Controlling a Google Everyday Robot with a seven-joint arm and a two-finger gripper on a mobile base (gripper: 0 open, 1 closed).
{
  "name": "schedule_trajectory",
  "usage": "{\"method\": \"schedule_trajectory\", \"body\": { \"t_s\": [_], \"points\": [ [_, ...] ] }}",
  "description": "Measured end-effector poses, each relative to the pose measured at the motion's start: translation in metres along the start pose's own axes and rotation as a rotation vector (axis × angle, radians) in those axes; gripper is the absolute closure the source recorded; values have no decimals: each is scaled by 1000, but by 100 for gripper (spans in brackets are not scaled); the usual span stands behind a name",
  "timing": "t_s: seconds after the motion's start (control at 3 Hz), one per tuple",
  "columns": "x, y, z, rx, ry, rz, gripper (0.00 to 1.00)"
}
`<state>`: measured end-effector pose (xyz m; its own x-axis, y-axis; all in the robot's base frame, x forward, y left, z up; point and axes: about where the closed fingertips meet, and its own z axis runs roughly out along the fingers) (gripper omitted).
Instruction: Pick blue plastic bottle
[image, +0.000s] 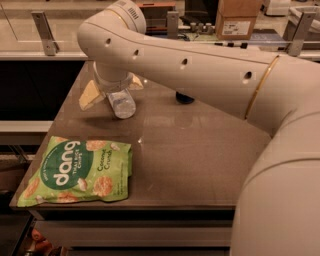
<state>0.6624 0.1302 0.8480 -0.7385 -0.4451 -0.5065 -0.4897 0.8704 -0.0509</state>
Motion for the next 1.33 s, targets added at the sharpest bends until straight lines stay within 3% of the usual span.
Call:
{"method": "schedule_trajectory", "body": {
  "t_s": [0.33,1.33],
  "points": [
    [-9,-23,23,-4,-9,-18,18],
    [-7,-22,28,-5,-2,-29,88]
  ]
}}
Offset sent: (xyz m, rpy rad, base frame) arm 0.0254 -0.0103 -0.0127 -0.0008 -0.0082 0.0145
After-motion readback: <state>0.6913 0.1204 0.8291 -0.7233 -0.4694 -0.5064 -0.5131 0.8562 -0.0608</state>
